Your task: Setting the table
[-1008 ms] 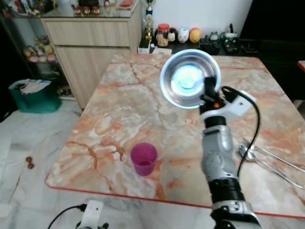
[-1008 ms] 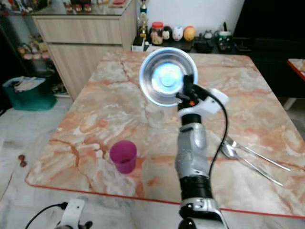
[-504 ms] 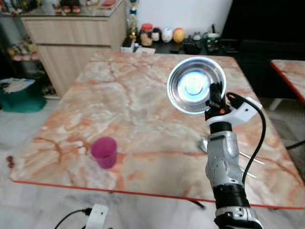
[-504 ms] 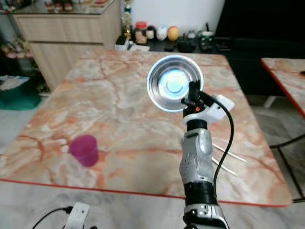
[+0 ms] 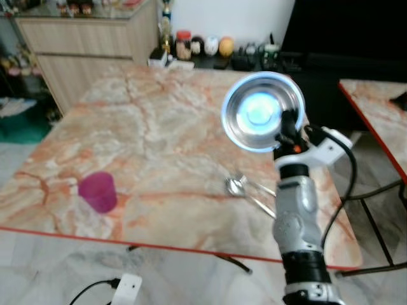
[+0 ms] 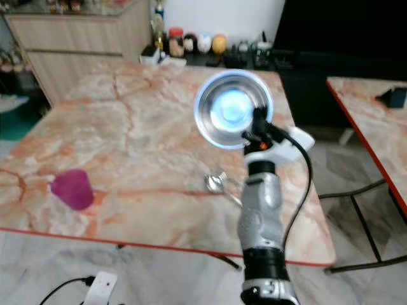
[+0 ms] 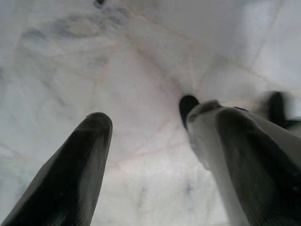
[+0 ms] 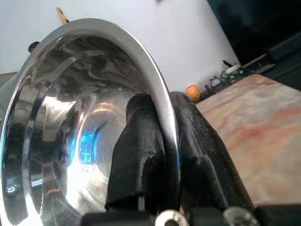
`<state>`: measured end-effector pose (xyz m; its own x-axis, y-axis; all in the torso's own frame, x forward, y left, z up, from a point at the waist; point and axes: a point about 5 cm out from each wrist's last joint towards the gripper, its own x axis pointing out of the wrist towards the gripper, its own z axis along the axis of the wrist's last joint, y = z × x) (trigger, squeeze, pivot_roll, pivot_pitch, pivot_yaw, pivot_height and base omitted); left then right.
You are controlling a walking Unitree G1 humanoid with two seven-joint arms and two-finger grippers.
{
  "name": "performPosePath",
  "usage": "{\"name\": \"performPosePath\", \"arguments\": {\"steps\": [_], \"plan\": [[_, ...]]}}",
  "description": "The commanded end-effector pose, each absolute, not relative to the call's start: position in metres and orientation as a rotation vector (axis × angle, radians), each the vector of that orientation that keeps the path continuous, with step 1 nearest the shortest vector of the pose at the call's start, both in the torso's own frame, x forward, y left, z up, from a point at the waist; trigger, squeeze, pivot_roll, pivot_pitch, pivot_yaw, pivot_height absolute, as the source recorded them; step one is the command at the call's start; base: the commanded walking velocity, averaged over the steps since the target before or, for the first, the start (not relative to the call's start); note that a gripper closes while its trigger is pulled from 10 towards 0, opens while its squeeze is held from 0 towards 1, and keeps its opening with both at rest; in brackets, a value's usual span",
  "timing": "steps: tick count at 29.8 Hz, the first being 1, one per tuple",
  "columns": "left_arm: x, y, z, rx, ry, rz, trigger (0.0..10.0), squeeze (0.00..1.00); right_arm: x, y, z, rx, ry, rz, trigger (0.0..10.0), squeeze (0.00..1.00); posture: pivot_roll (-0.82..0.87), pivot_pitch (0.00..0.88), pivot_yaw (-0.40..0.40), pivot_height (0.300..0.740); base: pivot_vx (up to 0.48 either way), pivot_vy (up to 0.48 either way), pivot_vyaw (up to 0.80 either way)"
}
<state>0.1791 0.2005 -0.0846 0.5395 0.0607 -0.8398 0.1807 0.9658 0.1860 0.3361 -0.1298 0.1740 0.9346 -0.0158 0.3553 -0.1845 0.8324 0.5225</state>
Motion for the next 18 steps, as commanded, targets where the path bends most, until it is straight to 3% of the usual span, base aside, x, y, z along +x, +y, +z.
{"name": "performPosePath", "arguments": {"steps": [1,18], "plan": [[0.176,0.196,-0.087,0.259,1.014,-0.084,10.0,0.0,0.333,-0.14,0.176,0.573,-0.376,0.059,10.0,0.0,-0.02,0.0,-0.01,0.731,0.0,-0.285,0.0],[0.173,0.197,-0.088,0.272,1.014,-0.095,10.0,0.0,0.33,-0.129,0.172,0.549,-0.357,0.083,10.0,0.0,0.0,0.0,-0.013,0.731,0.0,-0.285,0.0]]}}
